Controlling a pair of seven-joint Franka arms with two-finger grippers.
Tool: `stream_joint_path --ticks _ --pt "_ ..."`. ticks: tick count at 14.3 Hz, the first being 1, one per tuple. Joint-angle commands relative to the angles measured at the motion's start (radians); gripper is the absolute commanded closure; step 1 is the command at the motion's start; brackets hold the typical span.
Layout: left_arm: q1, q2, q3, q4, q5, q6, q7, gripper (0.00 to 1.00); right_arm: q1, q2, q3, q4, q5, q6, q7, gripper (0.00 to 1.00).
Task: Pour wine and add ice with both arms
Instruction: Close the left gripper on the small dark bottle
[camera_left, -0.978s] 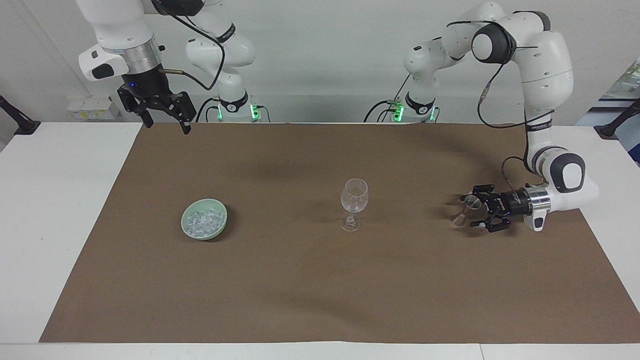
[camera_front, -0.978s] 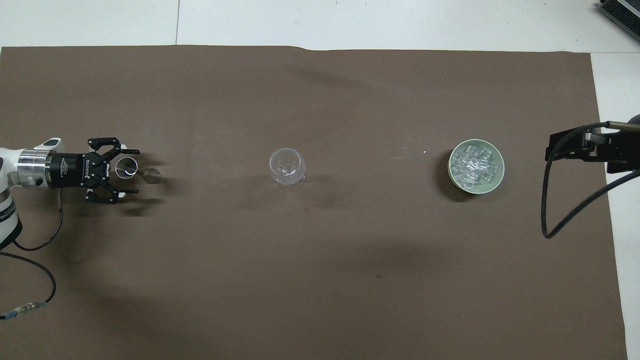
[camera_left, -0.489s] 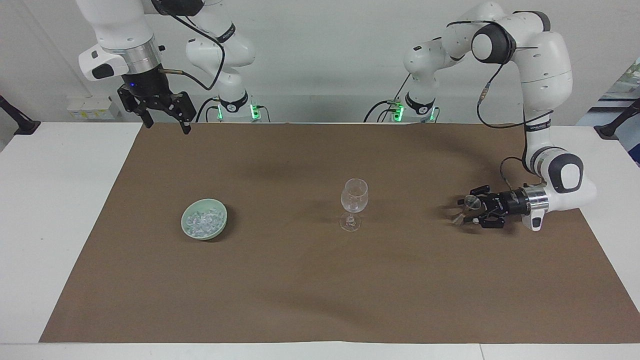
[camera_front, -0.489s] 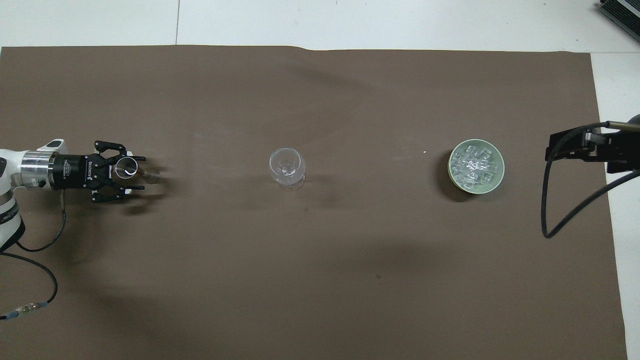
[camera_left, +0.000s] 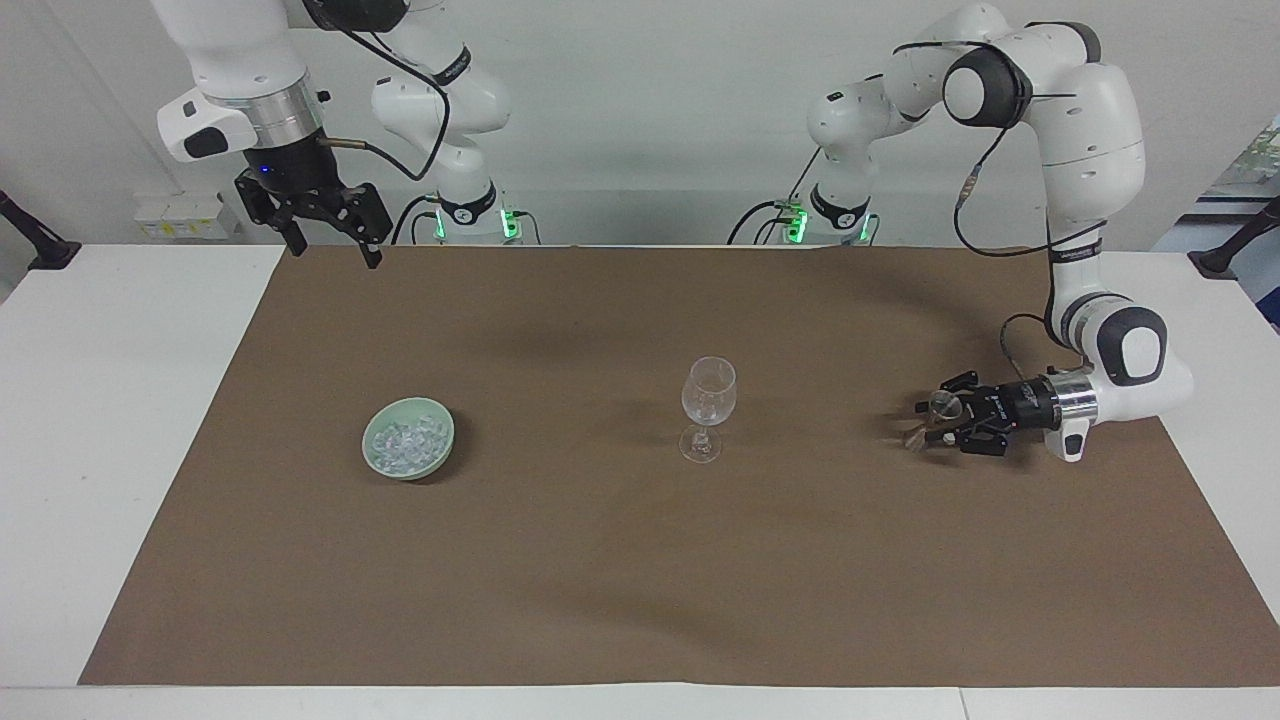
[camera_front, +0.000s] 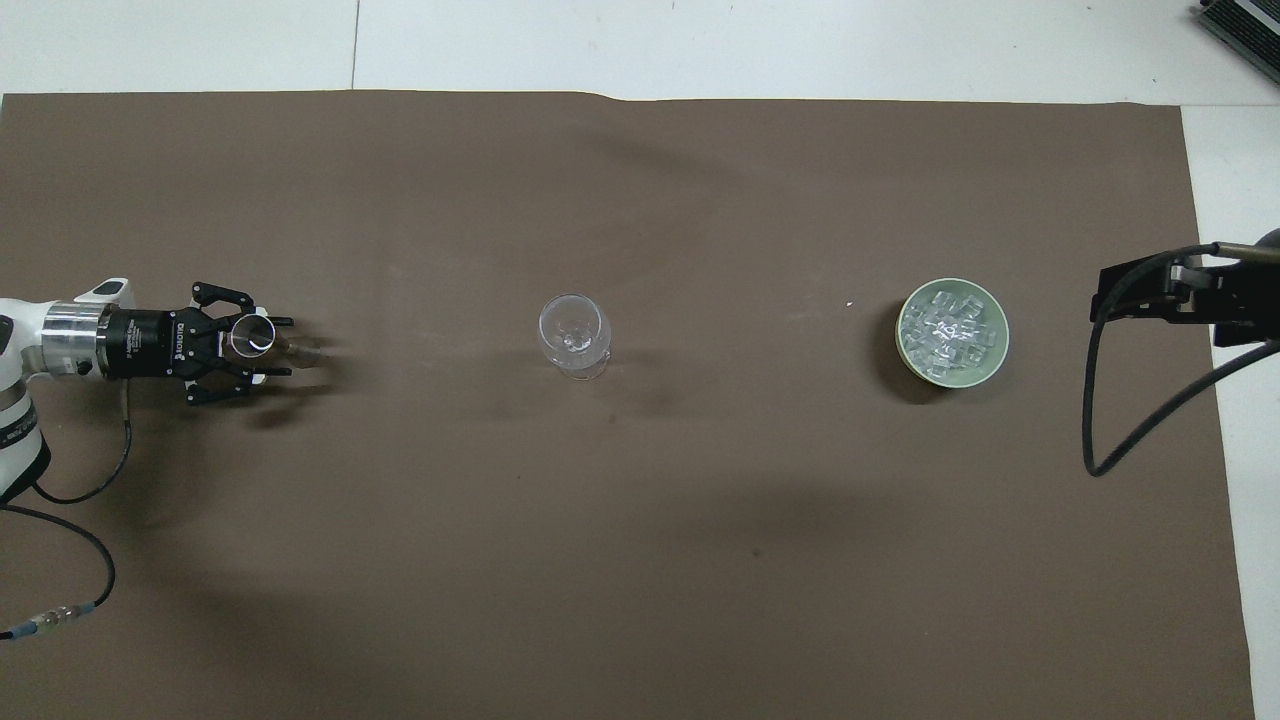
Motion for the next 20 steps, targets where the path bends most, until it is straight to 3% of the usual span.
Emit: stream_joint_path --ticks 1,4,13,20 --pt "-0.001 -0.015 0.01 -0.024 -0.02 -0.013 0.014 0.59 -0.009 -0.011 0.0 -0.012 0.02 -0.008 -0.002 0.0" --pt "0.001 -0.013 0.01 -0.024 -0.022 -0.013 0.014 0.65 -0.007 -0.011 0.0 -0.012 0.02 -0.008 -0.002 0.0" --pt "-0.004 -0.013 0.01 -0.021 -0.031 -0.019 -0.003 0.99 -0.009 -0.011 0.0 -0.012 0.02 -0.008 -0.002 0.0" --pt "-0.007 -0.016 0.008 -0.006 -0.05 -0.051 -0.039 1.0 -0.009 -0.011 0.0 -0.012 0.02 -0.008 -0.002 0.0"
